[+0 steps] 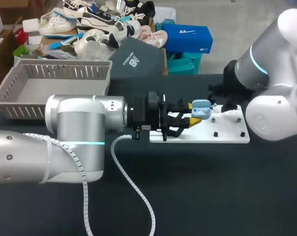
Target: Pick up each earbud case from the left stands, insert the matching earbuds, close the lid, and place the case in the box.
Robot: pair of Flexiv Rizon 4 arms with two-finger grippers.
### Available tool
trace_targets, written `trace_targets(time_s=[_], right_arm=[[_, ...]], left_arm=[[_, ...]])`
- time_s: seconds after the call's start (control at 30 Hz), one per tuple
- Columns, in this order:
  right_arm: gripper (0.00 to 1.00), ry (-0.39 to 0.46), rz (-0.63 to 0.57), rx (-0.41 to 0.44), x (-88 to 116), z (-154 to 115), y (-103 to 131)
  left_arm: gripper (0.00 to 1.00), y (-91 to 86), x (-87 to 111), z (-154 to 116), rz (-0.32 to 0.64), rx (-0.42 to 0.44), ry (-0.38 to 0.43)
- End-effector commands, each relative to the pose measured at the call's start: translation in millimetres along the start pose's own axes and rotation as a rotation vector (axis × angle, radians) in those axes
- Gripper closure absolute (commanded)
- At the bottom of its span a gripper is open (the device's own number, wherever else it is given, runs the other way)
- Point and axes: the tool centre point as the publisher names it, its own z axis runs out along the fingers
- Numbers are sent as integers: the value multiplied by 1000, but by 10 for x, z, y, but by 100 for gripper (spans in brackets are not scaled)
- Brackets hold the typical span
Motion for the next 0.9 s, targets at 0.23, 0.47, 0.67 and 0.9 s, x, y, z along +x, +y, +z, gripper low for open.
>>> trace_targets(time_s=[0.23, 0.47, 0.67, 0.9], right_arm=[[51, 13, 13, -1, -68, 64, 12], [53, 18, 16, -1, -80, 88, 17], [59, 21, 18, 1, -89, 106, 12], [58, 26, 16, -2, -100, 127, 17]], left_arm=[[100, -6, 7, 2, 1, -3, -2], [100, -6, 7, 2, 1, -3, -2], [100, -6, 7, 2, 1, -3, -2], [100, -6, 7, 2, 1, -3, -2]])
